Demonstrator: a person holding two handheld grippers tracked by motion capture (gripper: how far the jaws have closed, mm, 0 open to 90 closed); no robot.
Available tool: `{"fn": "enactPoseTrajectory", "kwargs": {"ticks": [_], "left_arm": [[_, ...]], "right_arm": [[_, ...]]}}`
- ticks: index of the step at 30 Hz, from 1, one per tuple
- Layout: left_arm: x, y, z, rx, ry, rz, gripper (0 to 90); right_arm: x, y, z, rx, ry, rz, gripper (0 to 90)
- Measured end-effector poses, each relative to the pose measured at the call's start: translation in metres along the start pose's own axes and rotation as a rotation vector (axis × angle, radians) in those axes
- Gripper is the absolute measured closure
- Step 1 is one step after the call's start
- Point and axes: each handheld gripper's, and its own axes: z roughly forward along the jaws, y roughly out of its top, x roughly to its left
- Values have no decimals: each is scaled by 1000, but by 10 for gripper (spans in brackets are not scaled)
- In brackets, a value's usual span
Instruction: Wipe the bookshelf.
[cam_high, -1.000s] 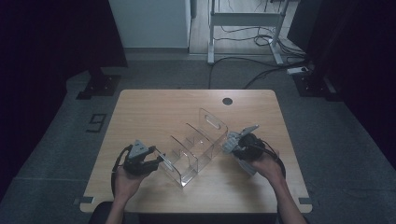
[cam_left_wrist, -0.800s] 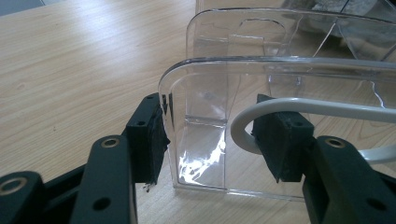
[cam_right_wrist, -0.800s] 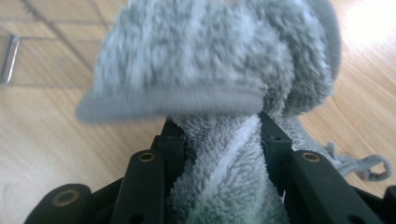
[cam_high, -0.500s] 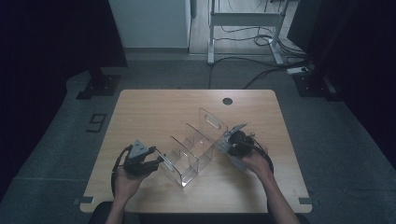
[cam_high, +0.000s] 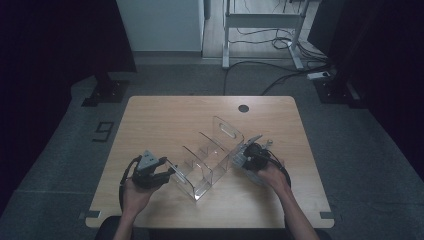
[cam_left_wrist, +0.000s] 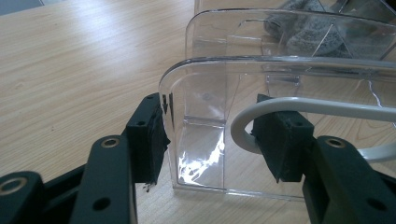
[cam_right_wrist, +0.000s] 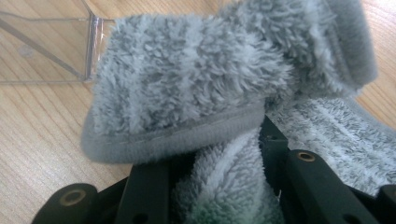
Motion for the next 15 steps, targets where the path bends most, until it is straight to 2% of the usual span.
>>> {"fn": "enactPoseTrajectory", "kwargs": {"ticks": [4,8,15], "left_arm": [[0,0,0,-3,2,-1,455],[0,-1,0,-6,3,-1,455],[1,-1,-1,-7,-1,-3,452]], "right_arm": [[1,-1,-2,7,-8,-11,640],[-1,-5,-10,7,-19,-6,642],[-7,-22,-35,-18,-30,48,643]]}}
